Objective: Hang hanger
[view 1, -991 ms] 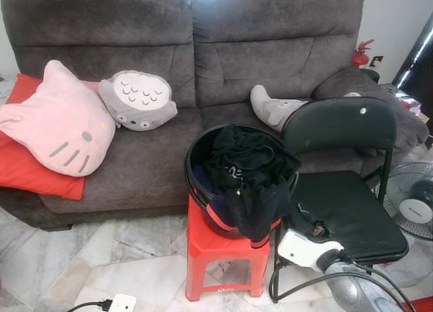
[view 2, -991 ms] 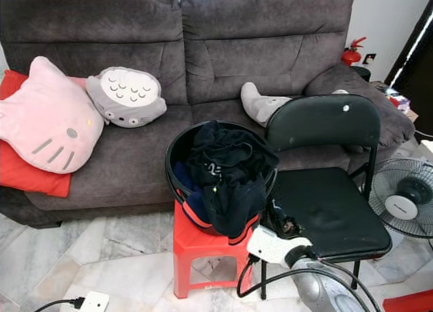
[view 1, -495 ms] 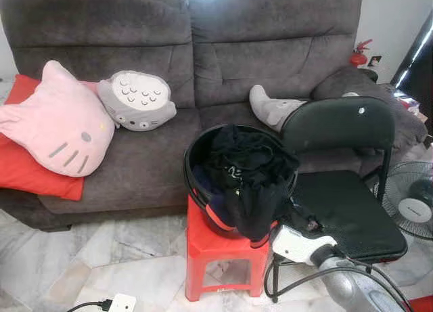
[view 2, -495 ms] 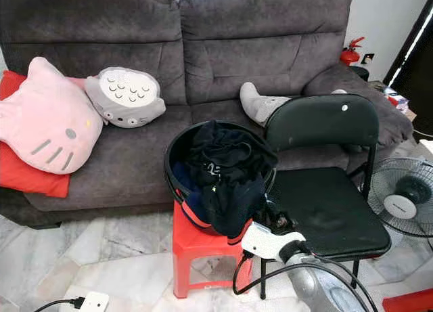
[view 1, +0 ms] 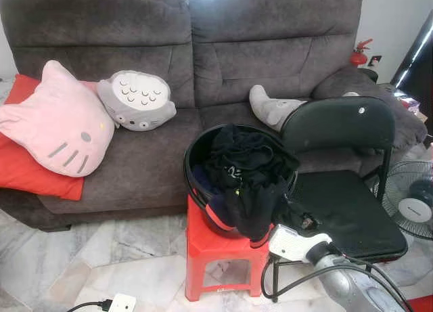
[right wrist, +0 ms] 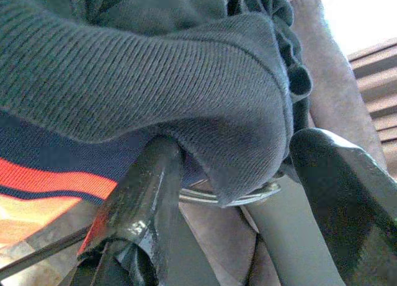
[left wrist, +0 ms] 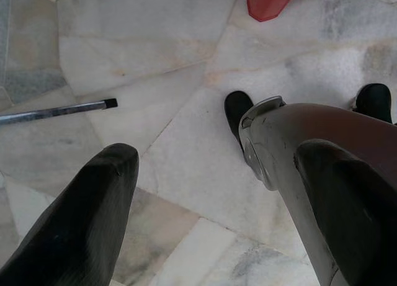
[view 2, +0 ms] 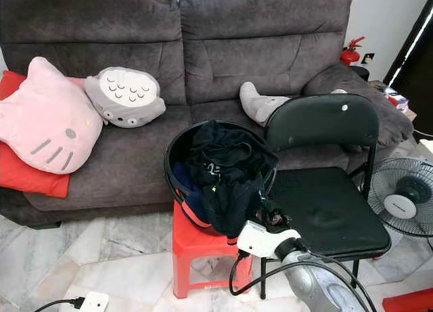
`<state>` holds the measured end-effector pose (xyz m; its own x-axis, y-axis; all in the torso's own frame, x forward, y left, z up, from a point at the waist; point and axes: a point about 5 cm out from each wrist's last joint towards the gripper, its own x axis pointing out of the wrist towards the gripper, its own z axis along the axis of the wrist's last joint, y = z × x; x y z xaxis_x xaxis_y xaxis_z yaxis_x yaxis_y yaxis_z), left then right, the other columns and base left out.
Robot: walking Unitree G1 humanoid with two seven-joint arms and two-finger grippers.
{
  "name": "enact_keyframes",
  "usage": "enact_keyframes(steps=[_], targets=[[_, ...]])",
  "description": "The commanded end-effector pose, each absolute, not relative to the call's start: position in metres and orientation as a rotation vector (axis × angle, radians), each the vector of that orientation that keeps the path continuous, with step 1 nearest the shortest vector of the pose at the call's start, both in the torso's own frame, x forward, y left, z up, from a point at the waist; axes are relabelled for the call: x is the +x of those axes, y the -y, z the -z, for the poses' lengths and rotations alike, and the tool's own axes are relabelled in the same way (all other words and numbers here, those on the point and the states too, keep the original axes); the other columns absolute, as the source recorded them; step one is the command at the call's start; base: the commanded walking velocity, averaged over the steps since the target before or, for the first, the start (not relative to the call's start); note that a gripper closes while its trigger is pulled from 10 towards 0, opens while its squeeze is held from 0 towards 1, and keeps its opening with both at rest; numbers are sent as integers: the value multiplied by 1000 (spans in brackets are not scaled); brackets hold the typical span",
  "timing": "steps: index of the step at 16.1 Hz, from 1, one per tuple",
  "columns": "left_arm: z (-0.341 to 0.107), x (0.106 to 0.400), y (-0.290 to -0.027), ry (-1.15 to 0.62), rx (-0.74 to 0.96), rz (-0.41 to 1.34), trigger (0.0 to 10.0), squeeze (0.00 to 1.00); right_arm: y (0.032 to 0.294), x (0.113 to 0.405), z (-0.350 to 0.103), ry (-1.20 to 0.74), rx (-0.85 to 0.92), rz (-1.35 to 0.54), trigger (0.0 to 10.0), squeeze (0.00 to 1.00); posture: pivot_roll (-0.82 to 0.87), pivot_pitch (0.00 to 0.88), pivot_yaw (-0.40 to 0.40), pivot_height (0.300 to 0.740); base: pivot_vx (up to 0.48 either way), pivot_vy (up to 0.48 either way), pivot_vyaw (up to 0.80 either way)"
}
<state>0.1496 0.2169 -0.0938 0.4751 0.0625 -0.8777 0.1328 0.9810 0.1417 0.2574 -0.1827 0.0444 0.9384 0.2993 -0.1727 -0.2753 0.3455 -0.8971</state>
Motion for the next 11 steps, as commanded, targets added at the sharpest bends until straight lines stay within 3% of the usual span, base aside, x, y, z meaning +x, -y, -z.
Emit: enact_keyframes(steps=[1,11], targets=[[95,147,-218,-1085,211,48,10000,0,181,260,-49,50,-1162,-367,10000,0,-72,0,3,740,0,0,0],[95,146,-218,-1085,210,47,10000,0,182,260,-66,151,-1158,-266,10000,0,-72,0,0,740,0,0,0]])
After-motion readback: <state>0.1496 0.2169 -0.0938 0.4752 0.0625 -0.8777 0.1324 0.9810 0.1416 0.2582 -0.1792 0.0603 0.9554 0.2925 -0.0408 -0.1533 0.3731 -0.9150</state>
